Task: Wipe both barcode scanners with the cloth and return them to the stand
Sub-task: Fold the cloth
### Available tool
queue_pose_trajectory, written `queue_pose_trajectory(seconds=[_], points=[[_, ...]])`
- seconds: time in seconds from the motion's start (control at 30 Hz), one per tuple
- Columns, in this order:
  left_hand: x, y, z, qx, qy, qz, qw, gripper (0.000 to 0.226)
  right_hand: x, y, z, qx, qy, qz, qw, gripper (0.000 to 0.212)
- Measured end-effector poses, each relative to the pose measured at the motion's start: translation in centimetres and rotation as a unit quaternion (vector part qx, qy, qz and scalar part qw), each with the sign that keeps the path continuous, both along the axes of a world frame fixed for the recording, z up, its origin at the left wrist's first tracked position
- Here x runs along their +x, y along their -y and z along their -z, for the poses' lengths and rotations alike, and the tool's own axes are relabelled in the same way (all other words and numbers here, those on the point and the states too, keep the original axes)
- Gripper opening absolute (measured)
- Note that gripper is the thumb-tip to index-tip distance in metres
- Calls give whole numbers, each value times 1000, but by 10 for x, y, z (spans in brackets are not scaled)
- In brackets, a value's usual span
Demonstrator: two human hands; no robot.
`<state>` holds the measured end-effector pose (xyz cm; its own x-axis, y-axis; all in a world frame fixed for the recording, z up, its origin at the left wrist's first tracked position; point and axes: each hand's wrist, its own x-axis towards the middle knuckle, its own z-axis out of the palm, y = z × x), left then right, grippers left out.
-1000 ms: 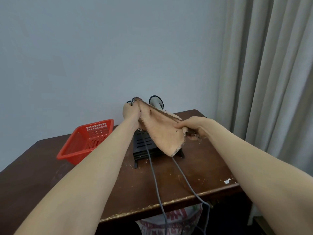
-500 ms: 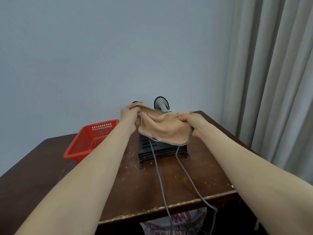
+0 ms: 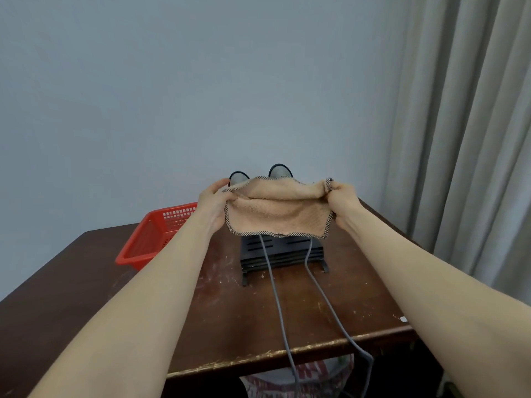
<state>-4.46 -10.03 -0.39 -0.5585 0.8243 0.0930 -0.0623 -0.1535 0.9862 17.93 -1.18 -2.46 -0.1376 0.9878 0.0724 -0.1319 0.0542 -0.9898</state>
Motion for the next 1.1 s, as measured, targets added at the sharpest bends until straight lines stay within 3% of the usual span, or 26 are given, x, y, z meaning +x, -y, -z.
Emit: queue_pose_trajectory(seconds=[0.07,0.2,0.37,0.63,0.8,0.9,1.1], points=[[-2,0,4,-25,-25,-24,999,53,-2,-1,1,-5,7,20,1000,44],[-3,1,8,-2,-15,-77,997,35,0,2,1,48,44,19,998,43],[-8,3,9,12,-83,-128,988,35,2,12,1,118,196,-14,973,49],[-23,5,17,-27,-134,-136,981,55,-10,18,4,139,268,-37,953,56],[-18,13,11,-42,-164,-107,980,56,-24,23,-4,123,252,-85,956,48],[-15,16,1,-21,-140,-99,985,51,-35,27,-11,90,199,-83,972,20],[7,23,-30,23,-143,23,989,45,-67,42,-37,52,106,-171,978,39]])
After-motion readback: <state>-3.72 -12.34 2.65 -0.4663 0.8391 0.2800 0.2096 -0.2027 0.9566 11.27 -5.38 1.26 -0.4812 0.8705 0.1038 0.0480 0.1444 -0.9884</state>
